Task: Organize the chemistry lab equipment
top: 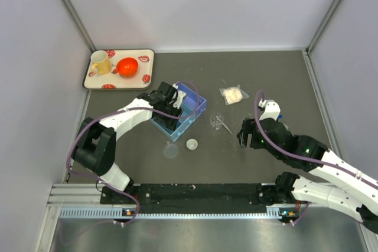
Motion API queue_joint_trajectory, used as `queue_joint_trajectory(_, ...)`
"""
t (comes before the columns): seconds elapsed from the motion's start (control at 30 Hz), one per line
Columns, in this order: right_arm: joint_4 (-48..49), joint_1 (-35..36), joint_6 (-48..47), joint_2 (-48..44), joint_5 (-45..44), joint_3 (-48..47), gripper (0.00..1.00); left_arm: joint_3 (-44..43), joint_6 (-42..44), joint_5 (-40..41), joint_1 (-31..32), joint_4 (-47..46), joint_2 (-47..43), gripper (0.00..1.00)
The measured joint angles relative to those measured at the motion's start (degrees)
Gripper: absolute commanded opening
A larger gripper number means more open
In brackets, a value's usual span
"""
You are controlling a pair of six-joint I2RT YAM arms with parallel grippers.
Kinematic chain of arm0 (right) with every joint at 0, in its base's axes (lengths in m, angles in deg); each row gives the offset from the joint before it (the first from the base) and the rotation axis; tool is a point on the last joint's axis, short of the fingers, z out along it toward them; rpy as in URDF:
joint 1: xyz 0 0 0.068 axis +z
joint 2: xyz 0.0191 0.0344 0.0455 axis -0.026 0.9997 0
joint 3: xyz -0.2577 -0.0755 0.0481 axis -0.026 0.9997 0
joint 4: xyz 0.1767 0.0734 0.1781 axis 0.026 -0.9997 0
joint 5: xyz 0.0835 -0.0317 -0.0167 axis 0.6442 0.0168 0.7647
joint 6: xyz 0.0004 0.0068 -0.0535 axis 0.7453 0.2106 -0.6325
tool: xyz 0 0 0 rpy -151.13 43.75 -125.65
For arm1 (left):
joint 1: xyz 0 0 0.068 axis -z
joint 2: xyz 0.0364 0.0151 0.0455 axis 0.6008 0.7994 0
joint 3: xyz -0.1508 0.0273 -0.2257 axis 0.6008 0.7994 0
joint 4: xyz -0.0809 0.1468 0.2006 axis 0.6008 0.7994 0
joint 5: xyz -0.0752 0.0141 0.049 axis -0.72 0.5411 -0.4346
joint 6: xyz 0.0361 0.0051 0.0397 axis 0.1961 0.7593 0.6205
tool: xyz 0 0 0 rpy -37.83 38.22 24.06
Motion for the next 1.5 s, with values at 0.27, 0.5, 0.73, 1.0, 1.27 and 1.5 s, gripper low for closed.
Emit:
queue_joint_trajectory(0.27, 0.31, 0.0, -0.02, -0.66, -0.02, 0.7, 0.76, -0.61, -0.04, 0.7, -0.07, -0.17, 0.9, 0.49)
queue_joint_trajectory(0.5, 0.44, 0.0, -0.02, -0.66, 0.0, 0.7, 0.76, -0.76, -0.09, 0.81, -0.07, -0.02, 0.9, 0.61)
queue_joint_trajectory(0.73, 0.44, 0.0, 0.0, -0.66, 0.0, 0.79, 0.76, -0.76, -0.17, 0.76, -0.09, 0.96, 0.9, 0.67)
queue_joint_trajectory(1.0, 0.46, 0.0, 0.04, -0.68, 0.0, 1.07, 0.76, -2.62, -0.22, 0.63, -0.09, 2.84, 0.83, 0.67)
queue_joint_trajectory(1.27, 0.46, 0.0, 0.02, -0.61, 0.0, 1.07, 0.76, -12.5, -0.39, 2.58, -0.07, 8.04, -1.68, 0.66)
queue_joint_trajectory(1.5, 0.44, 0.0, 0.0, 0.0, -0.02, 1.07, 0.76, -21.68, -2.95, 7.17, 1.62, 12.39, -6.08, 0.63)
